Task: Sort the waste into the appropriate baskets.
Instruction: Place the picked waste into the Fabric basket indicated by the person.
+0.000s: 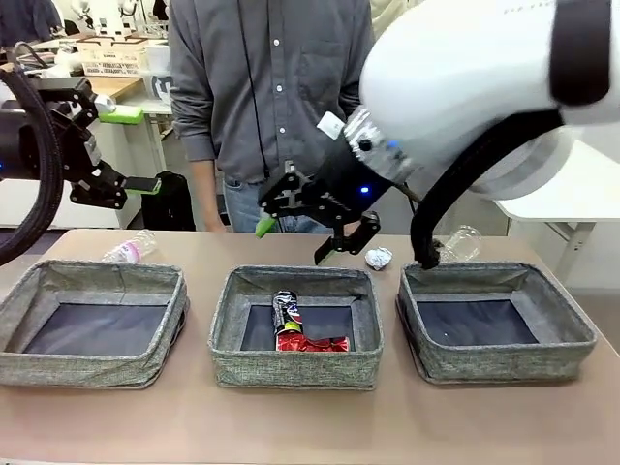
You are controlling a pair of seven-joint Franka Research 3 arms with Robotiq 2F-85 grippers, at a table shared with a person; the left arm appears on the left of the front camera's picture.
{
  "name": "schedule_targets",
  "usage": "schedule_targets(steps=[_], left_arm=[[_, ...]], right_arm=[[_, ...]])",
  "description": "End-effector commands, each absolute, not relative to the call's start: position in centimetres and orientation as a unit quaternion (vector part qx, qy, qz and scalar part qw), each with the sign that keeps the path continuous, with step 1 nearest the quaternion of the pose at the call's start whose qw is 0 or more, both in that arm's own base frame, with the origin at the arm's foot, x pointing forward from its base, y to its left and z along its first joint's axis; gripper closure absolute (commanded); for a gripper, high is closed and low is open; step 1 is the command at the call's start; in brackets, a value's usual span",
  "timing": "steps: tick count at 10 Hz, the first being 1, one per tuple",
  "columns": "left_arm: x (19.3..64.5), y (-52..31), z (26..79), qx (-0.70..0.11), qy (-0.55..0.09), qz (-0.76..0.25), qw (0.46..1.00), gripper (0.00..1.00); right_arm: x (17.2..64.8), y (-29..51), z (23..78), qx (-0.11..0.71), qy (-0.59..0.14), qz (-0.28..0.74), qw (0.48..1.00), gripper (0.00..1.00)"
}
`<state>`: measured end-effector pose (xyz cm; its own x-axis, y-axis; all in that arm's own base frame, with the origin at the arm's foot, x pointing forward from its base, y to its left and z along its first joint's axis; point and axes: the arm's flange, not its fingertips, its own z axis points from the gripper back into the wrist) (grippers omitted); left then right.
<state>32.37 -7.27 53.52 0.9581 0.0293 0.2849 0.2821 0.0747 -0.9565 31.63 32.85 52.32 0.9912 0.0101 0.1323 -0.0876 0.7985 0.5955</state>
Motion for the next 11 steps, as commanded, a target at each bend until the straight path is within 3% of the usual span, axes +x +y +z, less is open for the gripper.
schedule_targets(steps=[1, 7, 8, 9, 10, 11], left_arm=[[32.3, -7.5, 54.0, -0.684, -0.115, -0.081, 0.716, 0.00], [32.3, -7.5, 54.0, -0.684, -0.115, -0.081, 0.716, 0.00], [32.3, -7.5, 54.0, -0.684, -0.115, -0.081, 0.716, 0.00], [32.3, -7.5, 54.0, -0.684, -0.115, -0.081, 0.716, 0.00], [32.3, -7.5, 54.0, -0.684, -0.115, -0.081, 0.716, 0.00], [32.3, -7.5, 54.0, -0.684, -0.115, -0.081, 0.716, 0.00]], right_arm=[[33.4, 27.3, 52.5, 0.413, -0.001, 0.031, 0.910, 0.00], [32.6, 16.4, 53.5, 0.653, 0.022, 0.004, 0.757, 0.00], [32.5, 16.5, 53.2, 0.649, 0.016, 0.003, 0.760, 0.00], [33.0, 17.7, 52.6, 0.593, 0.002, -0.021, 0.805, 0.00], [32.7, 16.0, 54.6, 0.639, 0.022, 0.002, 0.769, 0.00], [32.7, 16.0, 54.6, 0.639, 0.022, 0.002, 0.769, 0.00]])
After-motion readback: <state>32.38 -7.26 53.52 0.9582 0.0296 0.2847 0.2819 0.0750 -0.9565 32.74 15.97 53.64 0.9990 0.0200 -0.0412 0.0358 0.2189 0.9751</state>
